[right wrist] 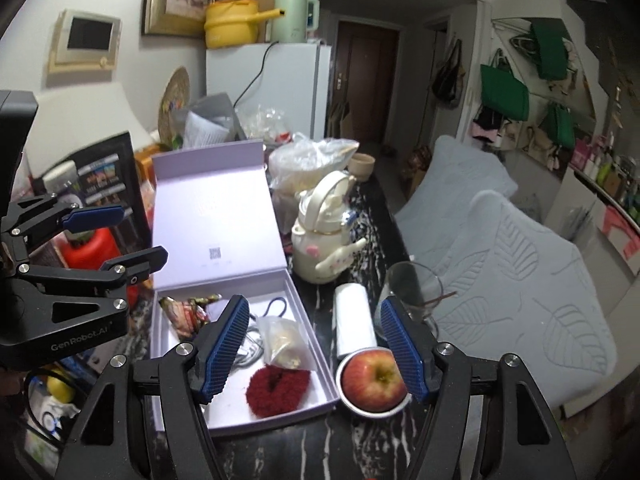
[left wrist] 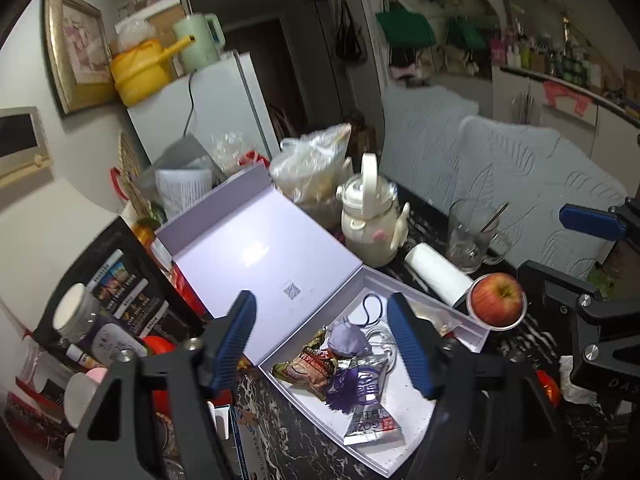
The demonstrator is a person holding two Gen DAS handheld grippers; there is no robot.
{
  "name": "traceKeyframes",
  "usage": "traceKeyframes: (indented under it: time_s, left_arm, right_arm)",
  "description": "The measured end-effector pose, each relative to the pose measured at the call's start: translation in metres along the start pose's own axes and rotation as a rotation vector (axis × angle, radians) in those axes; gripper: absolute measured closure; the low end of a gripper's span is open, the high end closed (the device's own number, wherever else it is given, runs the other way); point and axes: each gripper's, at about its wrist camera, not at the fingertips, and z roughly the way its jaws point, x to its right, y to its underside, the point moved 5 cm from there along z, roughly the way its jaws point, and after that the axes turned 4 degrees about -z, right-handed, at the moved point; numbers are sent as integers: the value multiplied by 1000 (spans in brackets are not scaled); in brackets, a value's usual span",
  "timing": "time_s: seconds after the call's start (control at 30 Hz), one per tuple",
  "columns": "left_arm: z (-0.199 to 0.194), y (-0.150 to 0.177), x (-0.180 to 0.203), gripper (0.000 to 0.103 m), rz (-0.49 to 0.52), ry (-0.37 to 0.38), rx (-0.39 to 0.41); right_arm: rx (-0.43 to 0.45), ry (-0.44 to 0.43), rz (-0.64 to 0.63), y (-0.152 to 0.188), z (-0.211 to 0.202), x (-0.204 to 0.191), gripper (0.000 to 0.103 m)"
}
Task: Organize soft objects
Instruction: 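Move both open grippers toward the red snack packet and white printed bag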
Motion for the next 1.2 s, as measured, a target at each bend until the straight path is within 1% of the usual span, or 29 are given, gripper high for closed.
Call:
traceKeyframes:
  time_s: [0.03, 0.07, 0.1, 0.23, 0.37, 0.43, 0.63, 0.7, 0.97, 1.1, 1.2]
  left_arm:
    - [-6, 1, 1, 31, 1, 2, 12]
    - [-12, 1, 3, 25, 3, 6, 23]
    - [-20, 3, 6, 24, 8, 16, 39]
    - [-44, 12, 16, 24, 16, 47, 71]
    - [-65, 21, 28, 24, 20, 91, 91]
    - [-75, 27, 34, 24, 28, 121, 93]
    - [-101, 50, 53, 24, 59, 153, 128]
    - [-110, 59, 61, 24, 60, 177, 138]
    - [-125, 97, 88, 24, 80, 243, 131]
    - [-126, 119, 102, 24, 79, 287, 109]
    - [-125, 135, 115, 24, 91, 327, 77]
  right_arm:
    - [8, -1, 6, 1, -8, 1, 33]
    - [14, 0, 9, 2, -15, 2, 32]
    - [17, 2, 10, 3, -19, 3, 31]
    - [33, 0, 28, 12, -46, 3, 30]
    - [55, 11, 18, 23, -70, 0, 24]
    - [69, 17, 12, 31, -84, -1, 24]
    - [90, 24, 11, 57, -113, -4, 23]
    - [91, 28, 14, 68, -122, -4, 23]
    - [78, 50, 29, 120, -146, -4, 23]
    - [59, 58, 58, 147, -152, -1, 23]
    - [46, 73, 86, 167, -158, 3, 23]
